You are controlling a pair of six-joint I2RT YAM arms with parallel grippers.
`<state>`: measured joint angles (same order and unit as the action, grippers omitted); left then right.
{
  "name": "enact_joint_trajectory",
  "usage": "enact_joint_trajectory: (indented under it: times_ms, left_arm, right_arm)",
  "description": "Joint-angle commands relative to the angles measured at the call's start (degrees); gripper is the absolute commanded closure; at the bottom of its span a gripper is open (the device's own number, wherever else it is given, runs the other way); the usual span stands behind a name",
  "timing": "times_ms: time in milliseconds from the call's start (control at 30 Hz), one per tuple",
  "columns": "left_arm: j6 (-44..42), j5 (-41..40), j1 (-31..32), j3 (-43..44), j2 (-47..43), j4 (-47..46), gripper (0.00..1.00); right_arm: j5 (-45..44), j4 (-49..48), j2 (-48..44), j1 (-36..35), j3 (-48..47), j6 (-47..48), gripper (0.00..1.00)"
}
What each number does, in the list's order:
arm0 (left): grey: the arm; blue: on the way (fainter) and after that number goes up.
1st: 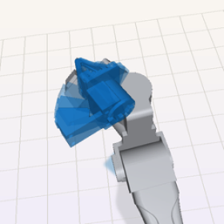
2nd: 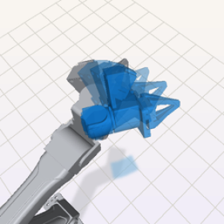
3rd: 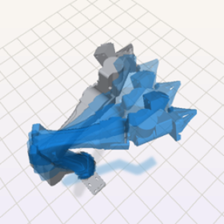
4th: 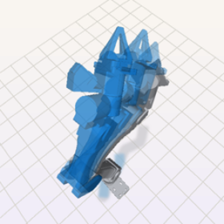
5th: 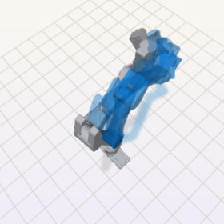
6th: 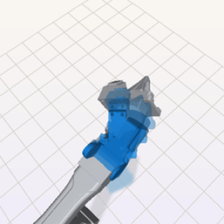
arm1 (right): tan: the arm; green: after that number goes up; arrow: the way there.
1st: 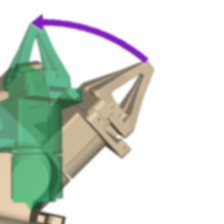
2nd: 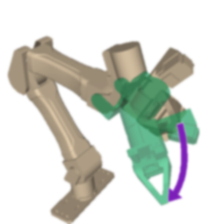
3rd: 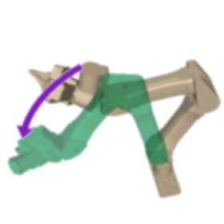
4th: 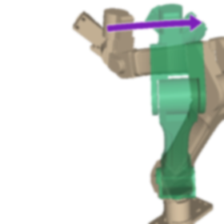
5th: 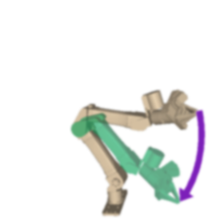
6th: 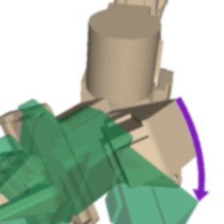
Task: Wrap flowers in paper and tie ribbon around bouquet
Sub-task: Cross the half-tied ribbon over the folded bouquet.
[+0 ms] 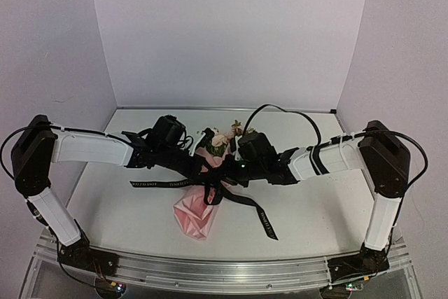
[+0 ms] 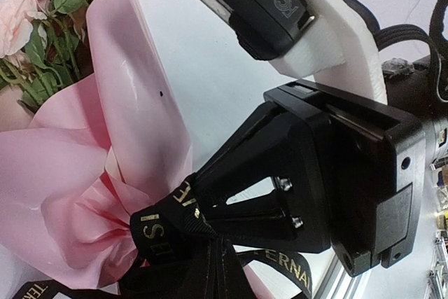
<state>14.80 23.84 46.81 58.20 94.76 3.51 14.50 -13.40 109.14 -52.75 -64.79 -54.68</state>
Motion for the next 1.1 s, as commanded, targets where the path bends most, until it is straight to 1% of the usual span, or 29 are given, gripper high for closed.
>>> enact_joint_trajectory:
  times_ms: [0,167,233,433,600,767,900,967,1000,1067]
  left_arm:
    - [0.09,2.64,-0.28,-1.4,-2.5,-3.21,1.0]
    - [0.86,3.14,-0.66,-2.04,-2.12,-3.24,1.0]
    - [1.43,3.17,-0.81,-2.39,-2.03,-3.24,0.96]
    - [2.52,2.57,-0.93,-3.62,-3.46,-5.18,0.8]
    - [3.72,0.8,-1.18,-4.41,-4.83,-5.94,0.6]
    - [6.82,-0.24,-2.13,-5.93,-8.78,-8.19,0.49]
    - [7.85,-0.11,-2.25,-5.99,-10.23,-8.22,0.45]
    - [8.6,-2.03,-2.38,-6.01,-10.7,-7.78,0.43]
    - [9.28,-3.76,-2.72,-5.89,-10.69,-6.8,0.46]
    - [10.57,-6.0,-3.44,-5.1,-10.2,-4.7,0.55]
  right_arm:
    - [0.51,-4.9,0.29,-0.04,-0.24,1.32,1.0]
    - [1.1,-10.05,1.77,-0.07,1.26,2.12,0.99]
    - [1.07,-10.92,2.2,-0.07,1.59,2.52,0.98]
    - [1.83,-12.43,3.68,-0.02,1.83,2.21,0.99]
    - [1.94,-13.23,3.8,-0.07,2.13,2.36,0.99]
    - [2.1,-13.23,3.94,-0.07,2.13,2.47,0.99]
    - [2.03,-13.23,3.97,-0.03,2.13,2.47,0.99]
    - [2.02,-13.24,3.98,-0.07,2.13,2.52,0.99]
    - [2.02,-13.28,3.97,-0.07,2.11,2.54,0.99]
    - [2.08,-13.28,3.95,-0.02,2.05,2.56,0.99]
